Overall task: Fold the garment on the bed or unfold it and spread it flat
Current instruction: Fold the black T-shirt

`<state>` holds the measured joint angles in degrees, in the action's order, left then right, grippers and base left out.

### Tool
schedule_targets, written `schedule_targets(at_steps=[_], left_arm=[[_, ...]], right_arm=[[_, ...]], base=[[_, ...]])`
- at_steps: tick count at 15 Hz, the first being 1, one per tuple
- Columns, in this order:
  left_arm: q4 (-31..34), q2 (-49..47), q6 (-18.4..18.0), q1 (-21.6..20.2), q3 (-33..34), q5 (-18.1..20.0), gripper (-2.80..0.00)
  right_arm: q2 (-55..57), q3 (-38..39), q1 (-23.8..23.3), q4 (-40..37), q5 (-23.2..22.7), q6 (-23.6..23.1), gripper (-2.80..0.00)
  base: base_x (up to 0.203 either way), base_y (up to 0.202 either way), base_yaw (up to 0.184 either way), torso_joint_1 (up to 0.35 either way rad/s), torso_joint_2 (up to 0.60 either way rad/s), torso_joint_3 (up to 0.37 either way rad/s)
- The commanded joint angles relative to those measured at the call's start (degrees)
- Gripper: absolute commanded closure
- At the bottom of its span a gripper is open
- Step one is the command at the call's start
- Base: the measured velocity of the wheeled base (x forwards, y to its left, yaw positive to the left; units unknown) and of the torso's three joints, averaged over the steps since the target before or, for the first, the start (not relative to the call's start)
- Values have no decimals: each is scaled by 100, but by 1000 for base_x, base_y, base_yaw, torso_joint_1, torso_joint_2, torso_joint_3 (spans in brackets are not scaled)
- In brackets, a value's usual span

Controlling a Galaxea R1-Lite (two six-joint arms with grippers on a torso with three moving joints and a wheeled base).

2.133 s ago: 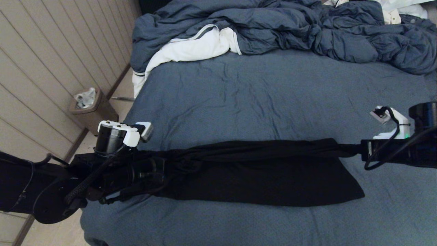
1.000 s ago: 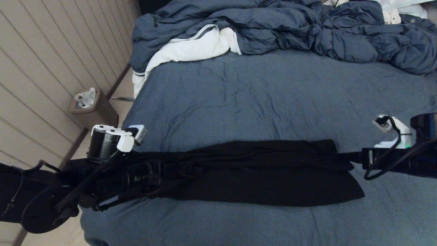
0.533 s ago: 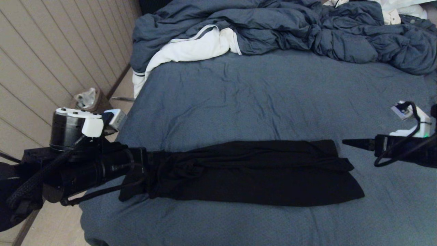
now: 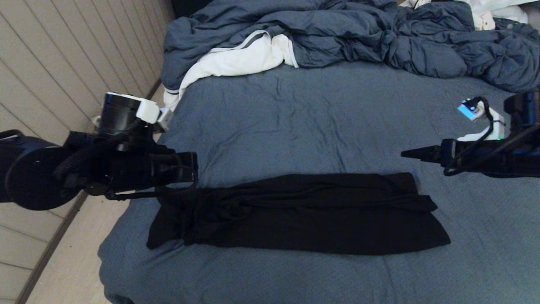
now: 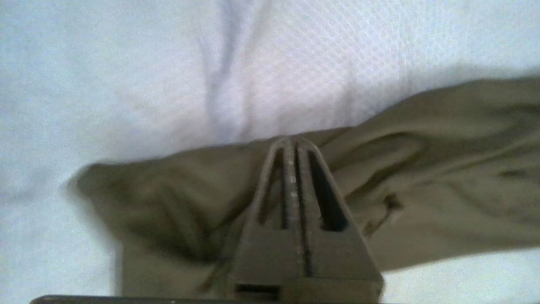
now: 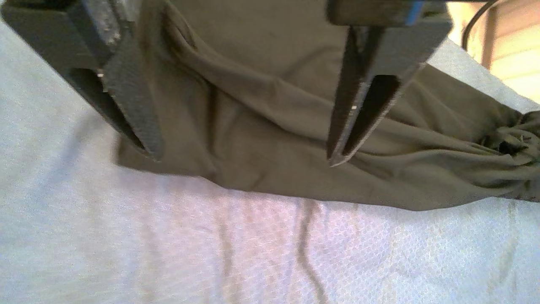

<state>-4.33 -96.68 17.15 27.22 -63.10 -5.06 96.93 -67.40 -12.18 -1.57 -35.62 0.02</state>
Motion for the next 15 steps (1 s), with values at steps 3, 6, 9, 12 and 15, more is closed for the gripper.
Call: schedule_targets(at_steps=[3, 6, 9, 12, 15], left_arm=[[222, -1294, 26, 299, -699, -139, 0], [214, -1419, 87, 437, -769, -24, 0], [210, -1544, 110, 521, -836, 40, 0], [205, -1547, 192, 521, -929, 40, 0], [205, -1547, 323, 521, -1081, 40, 0]], right_arm=[[827, -608, 536, -526, 685, -92, -280], [917, -627, 767, -646, 785, -142, -280], [870, -599, 892, -701, 968, -143, -280], [769, -642, 892, -665, 1036, -131, -280], [703, -598, 884, -661, 1030, -132, -280]], base=[[0, 0, 0, 0, 0, 0], [0, 0, 0, 0, 0, 0], [0, 0, 0, 0, 0, 0], [0, 0, 0, 0, 0, 0], [0, 0, 0, 0, 0, 0]])
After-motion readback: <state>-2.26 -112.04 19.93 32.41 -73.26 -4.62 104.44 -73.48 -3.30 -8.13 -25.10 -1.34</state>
